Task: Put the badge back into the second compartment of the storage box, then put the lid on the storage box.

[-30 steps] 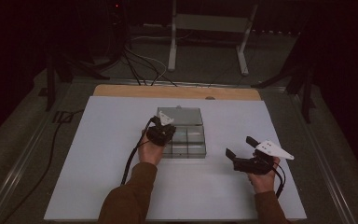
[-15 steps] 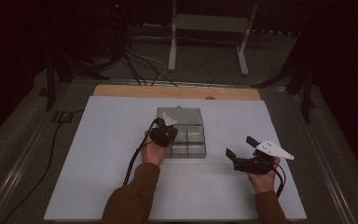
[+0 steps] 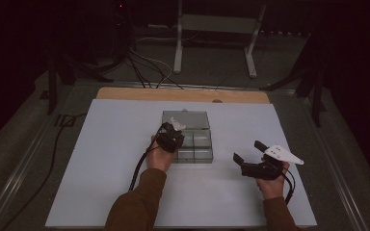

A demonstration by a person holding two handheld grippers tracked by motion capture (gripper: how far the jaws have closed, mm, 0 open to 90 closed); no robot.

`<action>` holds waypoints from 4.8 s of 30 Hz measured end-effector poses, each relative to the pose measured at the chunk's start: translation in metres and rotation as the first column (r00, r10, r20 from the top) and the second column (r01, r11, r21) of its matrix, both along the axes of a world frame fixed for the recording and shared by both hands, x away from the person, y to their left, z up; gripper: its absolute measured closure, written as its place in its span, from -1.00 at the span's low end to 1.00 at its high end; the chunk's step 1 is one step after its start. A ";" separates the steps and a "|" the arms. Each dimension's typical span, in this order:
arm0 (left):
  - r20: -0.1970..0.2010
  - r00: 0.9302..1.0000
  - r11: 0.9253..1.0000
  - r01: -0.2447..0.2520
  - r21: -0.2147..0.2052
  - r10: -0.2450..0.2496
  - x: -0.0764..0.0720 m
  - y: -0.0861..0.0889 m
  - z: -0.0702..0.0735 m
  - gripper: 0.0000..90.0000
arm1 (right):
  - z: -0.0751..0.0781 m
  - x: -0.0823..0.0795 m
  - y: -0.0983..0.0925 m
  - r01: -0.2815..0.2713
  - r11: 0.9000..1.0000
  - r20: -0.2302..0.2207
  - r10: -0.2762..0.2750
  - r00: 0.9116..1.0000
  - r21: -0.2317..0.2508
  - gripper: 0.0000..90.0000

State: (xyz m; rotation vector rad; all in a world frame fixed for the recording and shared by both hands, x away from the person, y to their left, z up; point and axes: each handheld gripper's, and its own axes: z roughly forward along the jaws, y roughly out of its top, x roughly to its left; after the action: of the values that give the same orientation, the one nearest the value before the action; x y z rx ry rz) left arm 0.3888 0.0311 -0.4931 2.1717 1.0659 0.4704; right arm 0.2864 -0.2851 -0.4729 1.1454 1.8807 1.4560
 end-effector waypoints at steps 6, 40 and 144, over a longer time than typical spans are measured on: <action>-0.014 1.000 1.000 -0.001 0.009 0.001 -0.001 -0.002 0.000 0.97 | 0.000 0.000 0.000 0.000 1.000 0.000 0.000 1.000 0.000 -1.00; 0.017 1.000 0.990 -0.007 -0.140 0.010 -0.013 0.013 0.009 -0.26 | 0.000 0.000 -0.001 0.005 1.000 -0.003 -0.005 1.000 0.005 -1.00; 0.022 0.993 0.971 -0.111 -0.212 0.119 -0.046 0.060 -0.004 -0.96 | 0.008 0.146 0.095 0.000 0.998 -0.245 -0.016 0.969 -0.062 -1.00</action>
State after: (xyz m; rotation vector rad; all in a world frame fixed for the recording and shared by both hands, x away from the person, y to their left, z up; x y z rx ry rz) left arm 0.3431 0.0916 -0.4971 1.9177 1.1723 0.4245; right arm 0.4322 -0.1901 -0.4648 1.3537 2.0671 1.2903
